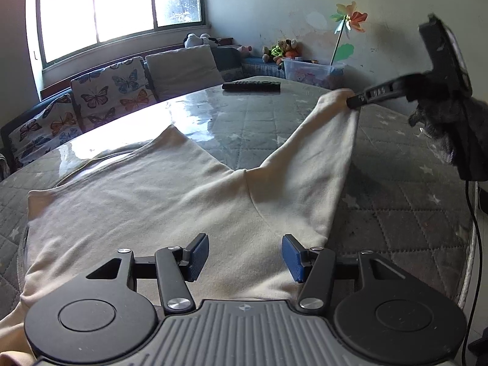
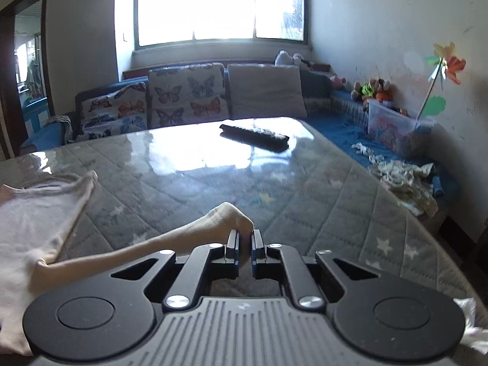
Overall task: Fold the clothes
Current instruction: 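Lift the sleeve with the right gripper and fold it across the body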
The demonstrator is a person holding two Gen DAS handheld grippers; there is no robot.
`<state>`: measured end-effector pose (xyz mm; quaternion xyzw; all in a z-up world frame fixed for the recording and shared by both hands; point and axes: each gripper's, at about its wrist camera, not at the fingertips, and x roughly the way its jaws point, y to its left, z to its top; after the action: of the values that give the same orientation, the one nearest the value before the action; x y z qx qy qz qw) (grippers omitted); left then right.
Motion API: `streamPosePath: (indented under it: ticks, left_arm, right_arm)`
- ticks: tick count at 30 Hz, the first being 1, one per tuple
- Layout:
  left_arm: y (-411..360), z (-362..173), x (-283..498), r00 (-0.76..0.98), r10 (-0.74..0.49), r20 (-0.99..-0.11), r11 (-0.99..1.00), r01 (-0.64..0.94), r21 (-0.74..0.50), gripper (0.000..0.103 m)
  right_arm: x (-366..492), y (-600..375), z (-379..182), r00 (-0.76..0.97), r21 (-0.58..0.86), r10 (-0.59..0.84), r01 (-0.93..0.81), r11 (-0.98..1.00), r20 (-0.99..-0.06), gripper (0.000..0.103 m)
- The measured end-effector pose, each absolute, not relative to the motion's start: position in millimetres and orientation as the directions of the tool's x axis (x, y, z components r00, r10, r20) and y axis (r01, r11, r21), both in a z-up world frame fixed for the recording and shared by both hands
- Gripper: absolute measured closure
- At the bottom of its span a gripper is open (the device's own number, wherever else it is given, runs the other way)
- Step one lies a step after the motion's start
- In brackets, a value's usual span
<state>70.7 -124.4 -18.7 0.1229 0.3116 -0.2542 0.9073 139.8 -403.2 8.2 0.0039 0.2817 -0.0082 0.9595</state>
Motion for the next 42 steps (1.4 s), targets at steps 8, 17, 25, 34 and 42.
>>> streamPosePath:
  ticks: [8,17,25,34,42]
  left_arm:
    - [-108.9,-11.3,59.6,0.697,-0.387,-0.604,0.845,0.530,0.069,0.044]
    - [-43.2,-0.5,42.3,0.763,-0.312,-0.567,0.912,0.407,0.045,0.041]
    - [-3.3,-4.2,24.8,0.793,-0.256,-0.554,0.951,0.311,0.006,0.039]
    - [17.2,-8.8,17.6,0.798,-0.211,-0.565,0.970,0.241,-0.023,0.039]
    - [15.3,-4.2,24.7,0.800,-0.212,-0.561,0.972,0.234,-0.034,0.041]
  right_arm:
    - [122.9,-362.0,68.2,0.886,-0.039,0.064,-0.092,0.995,-0.460,0.097]
    - [96.0,-267.2,115.1,0.878,-0.106,0.269,-0.335,0.936,-0.396,0.097]
    - [93.3,-165.2,99.3,0.763,-0.111,0.456,-0.558,0.822,-0.458,0.097]
    - [84.2,-118.9,46.6,0.603,0.001,0.566,-0.684,0.730,-0.563,0.093]
    - [78.3,-167.2,40.0,0.612,-0.011,0.501,-0.640,0.768,-0.612,0.088]
